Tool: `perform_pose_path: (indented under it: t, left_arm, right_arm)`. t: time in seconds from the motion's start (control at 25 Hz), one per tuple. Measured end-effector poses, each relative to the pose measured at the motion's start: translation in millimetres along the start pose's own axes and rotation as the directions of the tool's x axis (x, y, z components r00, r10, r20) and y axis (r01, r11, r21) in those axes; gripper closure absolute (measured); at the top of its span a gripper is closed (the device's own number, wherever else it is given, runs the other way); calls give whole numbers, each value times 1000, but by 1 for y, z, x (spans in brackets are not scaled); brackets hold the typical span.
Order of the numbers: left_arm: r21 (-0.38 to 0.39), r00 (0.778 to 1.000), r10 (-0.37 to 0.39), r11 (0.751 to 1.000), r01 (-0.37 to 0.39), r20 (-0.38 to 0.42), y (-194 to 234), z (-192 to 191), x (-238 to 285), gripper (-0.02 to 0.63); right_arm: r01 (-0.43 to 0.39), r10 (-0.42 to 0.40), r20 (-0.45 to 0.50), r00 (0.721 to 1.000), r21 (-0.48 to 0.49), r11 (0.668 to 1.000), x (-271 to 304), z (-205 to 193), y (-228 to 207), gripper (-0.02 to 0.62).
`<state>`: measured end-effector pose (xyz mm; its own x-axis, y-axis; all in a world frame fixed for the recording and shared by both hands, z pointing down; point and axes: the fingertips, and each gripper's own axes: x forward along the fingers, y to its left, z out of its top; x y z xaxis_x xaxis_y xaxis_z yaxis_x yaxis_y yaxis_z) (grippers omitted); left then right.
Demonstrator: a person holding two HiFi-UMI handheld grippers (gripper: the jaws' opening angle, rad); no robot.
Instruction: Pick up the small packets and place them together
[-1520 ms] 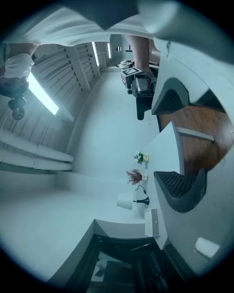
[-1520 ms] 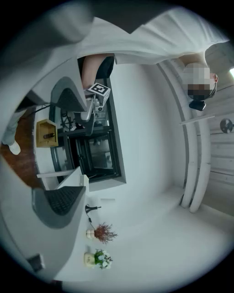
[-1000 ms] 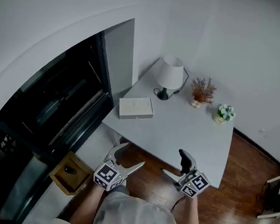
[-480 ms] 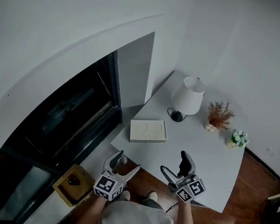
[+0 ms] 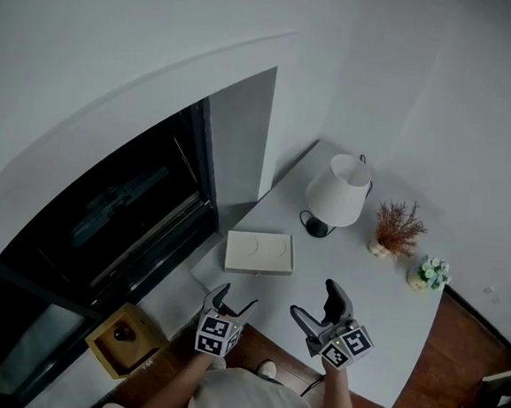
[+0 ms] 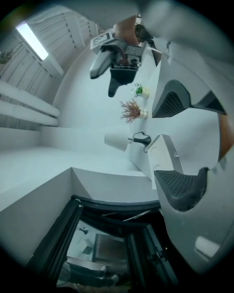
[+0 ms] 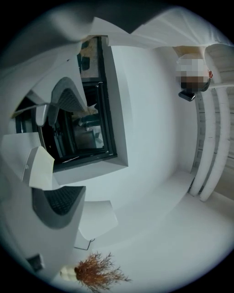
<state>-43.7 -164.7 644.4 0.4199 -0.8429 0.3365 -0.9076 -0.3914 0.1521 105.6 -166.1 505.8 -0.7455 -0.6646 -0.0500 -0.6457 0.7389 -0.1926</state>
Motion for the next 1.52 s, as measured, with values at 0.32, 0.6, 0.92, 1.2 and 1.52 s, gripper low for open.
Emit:
perform_pose_path:
  t: [0.32,0.6,0.92,1.2,1.52]
  left_arm:
    - [-132,949,36,988,-81,-313,20,-96,103,291]
    - [-158,891,71,975,-158,-449,36,-128,153,322]
    - [-236,856,122,933,-271,-502,52,-138,173,396]
    - [-331,851,61,905,-268,-522,48,-144,173,540]
    - [-262,838,32,943,-207,-544,24,-158,142,541]
  right_arm:
    - [42,-42,-18,999,26,999,-19,-7,-6,95]
    - [130,-129,-40,991,21,991,-59,-6,-20,95]
    - [214,-211,-53,976,61,975,-94,-18,-36,95]
    - [230,-226,-50,973,93,969,-103,-23,-40,95]
    - [195,-193,-27,981,114,974,-90,-22,-39,95]
